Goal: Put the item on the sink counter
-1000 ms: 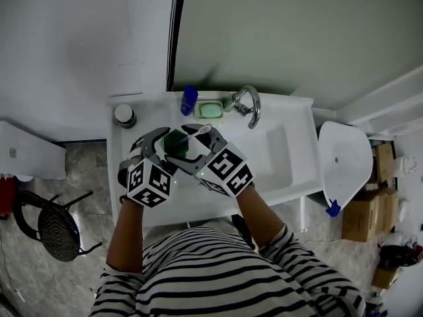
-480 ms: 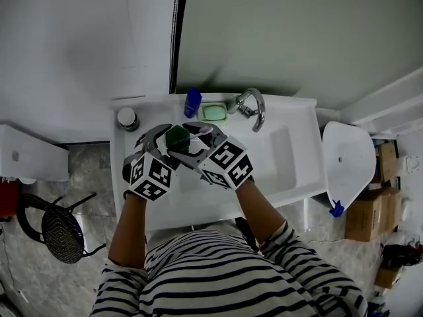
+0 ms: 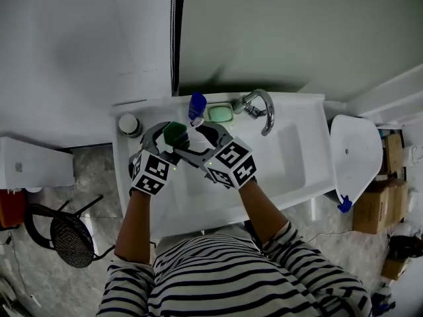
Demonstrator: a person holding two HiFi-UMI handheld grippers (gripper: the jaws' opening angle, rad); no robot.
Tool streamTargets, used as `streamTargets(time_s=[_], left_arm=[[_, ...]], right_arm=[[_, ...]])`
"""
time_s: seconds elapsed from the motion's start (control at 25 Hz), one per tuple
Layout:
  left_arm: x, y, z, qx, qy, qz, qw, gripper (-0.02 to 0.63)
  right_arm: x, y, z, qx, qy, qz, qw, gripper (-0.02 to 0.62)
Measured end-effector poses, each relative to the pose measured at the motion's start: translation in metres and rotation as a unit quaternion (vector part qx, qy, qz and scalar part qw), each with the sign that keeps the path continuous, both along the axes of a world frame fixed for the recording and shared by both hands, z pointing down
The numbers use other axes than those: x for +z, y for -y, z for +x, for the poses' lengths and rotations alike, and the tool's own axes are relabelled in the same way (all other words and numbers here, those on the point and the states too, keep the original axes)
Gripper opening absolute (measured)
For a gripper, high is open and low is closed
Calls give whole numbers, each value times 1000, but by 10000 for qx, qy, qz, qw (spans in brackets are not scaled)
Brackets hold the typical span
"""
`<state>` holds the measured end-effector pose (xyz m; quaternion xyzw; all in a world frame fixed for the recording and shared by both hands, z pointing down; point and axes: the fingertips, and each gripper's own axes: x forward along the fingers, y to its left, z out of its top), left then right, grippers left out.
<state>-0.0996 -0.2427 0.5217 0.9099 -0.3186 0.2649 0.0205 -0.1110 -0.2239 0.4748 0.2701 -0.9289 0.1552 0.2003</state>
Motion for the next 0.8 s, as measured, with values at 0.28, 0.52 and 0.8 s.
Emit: streamTargets(time_s=[0.28, 0.52, 0.8], left_arm=[[26, 30, -8, -293, -253, -231, 9990, 304], [50, 55, -9, -417, -251, -333, 9983, 304], [68, 78, -9, -595, -356, -364, 9969, 305]], right_arm=[[9, 6, 12, 169, -20, -120, 9998, 318], [12, 9, 24, 319, -29, -150, 9994, 318], [14, 3, 42, 496, -35, -197, 9986, 318]])
